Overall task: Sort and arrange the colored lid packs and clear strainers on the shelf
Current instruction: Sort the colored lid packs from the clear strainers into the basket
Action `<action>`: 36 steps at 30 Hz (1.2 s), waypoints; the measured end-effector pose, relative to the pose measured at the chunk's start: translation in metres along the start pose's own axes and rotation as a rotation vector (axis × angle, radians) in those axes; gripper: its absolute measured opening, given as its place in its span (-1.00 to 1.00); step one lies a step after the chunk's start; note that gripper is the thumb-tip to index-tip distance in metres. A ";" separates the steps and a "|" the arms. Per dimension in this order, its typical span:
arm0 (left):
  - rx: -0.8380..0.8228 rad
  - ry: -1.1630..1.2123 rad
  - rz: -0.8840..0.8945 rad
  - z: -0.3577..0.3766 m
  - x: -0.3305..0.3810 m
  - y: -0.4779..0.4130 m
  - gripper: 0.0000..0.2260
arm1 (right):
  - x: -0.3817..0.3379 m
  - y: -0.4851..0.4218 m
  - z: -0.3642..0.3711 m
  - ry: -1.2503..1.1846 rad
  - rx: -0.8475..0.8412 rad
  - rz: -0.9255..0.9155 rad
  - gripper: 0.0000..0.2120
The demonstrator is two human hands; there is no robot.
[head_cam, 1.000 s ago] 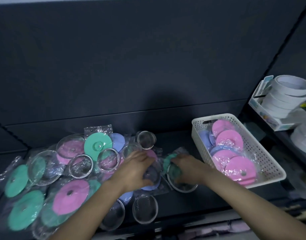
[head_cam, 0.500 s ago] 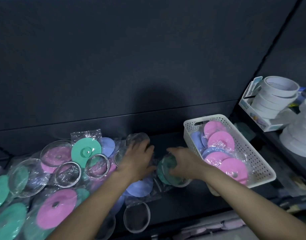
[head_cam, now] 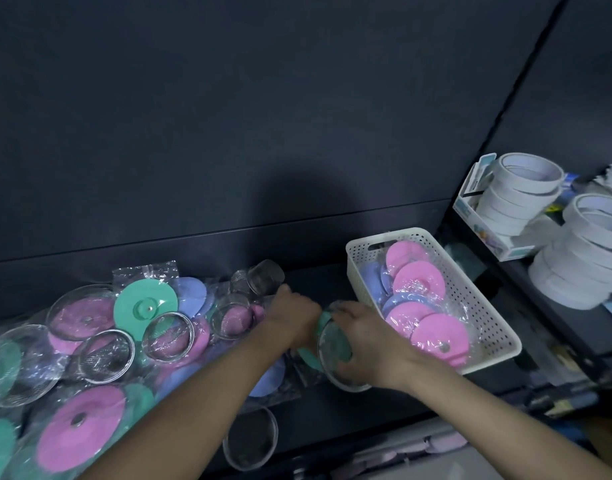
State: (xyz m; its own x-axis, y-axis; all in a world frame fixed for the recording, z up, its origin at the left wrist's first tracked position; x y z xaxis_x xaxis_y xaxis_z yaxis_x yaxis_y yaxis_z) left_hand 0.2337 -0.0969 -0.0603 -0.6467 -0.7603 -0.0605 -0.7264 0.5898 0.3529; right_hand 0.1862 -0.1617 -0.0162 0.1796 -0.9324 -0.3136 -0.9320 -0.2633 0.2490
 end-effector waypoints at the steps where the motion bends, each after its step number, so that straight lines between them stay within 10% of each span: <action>1: 0.002 0.060 -0.030 -0.001 -0.006 -0.001 -0.81 | 0.002 0.002 0.000 -0.015 -0.005 0.010 -0.35; 17: 1.069 0.991 -0.574 -0.019 -0.112 0.131 -0.63 | -0.004 -0.024 0.033 0.176 0.000 0.006 -0.46; 26: 1.262 0.993 -0.703 0.001 -0.122 0.196 -0.64 | -0.083 -0.018 0.050 0.327 0.151 -0.334 -0.49; 36: 1.269 1.038 -0.747 0.022 -0.129 0.222 -0.62 | -0.032 -0.049 0.045 0.350 0.093 -0.074 -0.58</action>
State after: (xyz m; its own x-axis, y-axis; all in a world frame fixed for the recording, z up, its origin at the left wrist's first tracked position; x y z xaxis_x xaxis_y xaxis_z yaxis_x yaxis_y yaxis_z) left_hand 0.1503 0.1381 0.0049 -0.1015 -0.4836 0.8694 -0.8051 -0.4735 -0.3574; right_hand 0.2116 -0.1076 -0.0590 0.3291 -0.9442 0.0092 -0.9343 -0.3242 0.1481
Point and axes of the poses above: each hand's wrist, its own y-axis away from the middle knuckle, its own z-axis out of the palm, x = y × z, the point moved 10 cm from there along -y, towards the middle knuckle, and after that the axes turned 13 degrees about z, right-handed, at the moved point
